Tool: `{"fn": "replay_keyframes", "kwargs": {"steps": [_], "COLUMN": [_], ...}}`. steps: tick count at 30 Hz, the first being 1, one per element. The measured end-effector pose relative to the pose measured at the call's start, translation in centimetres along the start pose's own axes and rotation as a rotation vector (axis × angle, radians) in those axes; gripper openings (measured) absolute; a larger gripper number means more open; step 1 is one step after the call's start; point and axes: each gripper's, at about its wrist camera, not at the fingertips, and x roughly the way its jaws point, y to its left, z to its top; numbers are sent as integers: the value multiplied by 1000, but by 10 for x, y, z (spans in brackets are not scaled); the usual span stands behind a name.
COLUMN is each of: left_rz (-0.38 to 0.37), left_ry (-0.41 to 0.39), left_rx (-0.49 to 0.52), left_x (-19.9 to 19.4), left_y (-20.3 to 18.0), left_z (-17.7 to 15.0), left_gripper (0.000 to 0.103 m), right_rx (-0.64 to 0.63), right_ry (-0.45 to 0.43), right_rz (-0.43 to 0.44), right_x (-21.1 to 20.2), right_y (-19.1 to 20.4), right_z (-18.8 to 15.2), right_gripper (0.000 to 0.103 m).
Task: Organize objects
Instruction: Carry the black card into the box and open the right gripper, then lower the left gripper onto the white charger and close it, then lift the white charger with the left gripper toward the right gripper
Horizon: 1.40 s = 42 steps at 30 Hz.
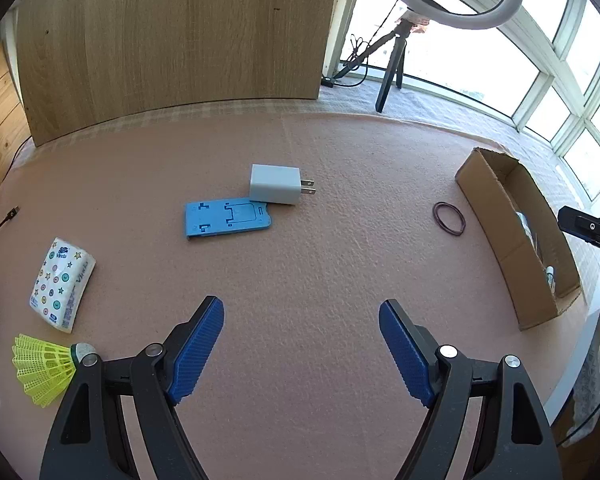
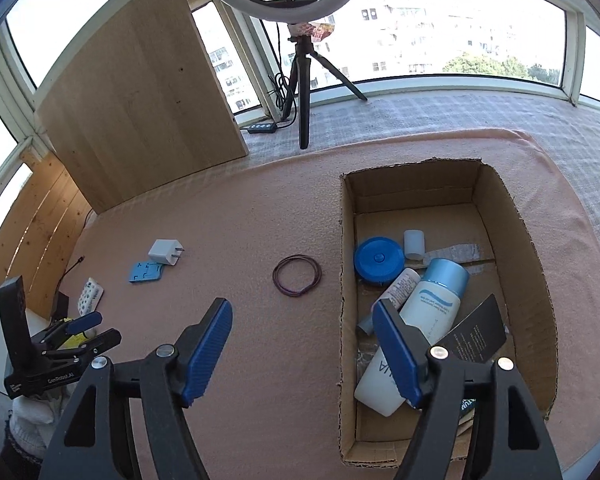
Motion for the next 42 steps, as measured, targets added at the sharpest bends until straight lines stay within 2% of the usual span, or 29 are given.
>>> {"fn": "replay_keyframes", "kwargs": {"steps": [6, 11, 17, 22, 27, 33, 37, 42], "left_rz": [-3, -19, -48, -34, -57, -73, -75, -74], "left_ry": [-28, -19, 5, 44, 97, 150, 145, 139], "left_rx": [-60, -109, -143, -161, -170, -163, -147, -80], "left_x": [6, 30, 65, 96, 117, 133, 134, 132], "left_y": [28, 40, 45, 47, 44, 37, 30, 15], "left_z": [33, 67, 107, 129, 134, 127, 124, 122], "left_gripper": [83, 82, 76, 67, 62, 45, 41, 38], "right_rx": [-8, 6, 35, 51, 62, 78, 75, 74], "right_ry": [44, 75, 94, 85, 65, 58, 64, 76], "right_rz": [51, 74, 82, 81, 63, 56, 55, 63], "right_x": [15, 25, 26, 17, 8, 4, 7, 11], "right_y": [23, 30, 28, 24, 16, 10, 11, 15], "right_z": [-8, -16, -24, -26, -26, -22, -19, -18], "right_gripper": [69, 69, 69, 69, 69, 69, 69, 69]}}
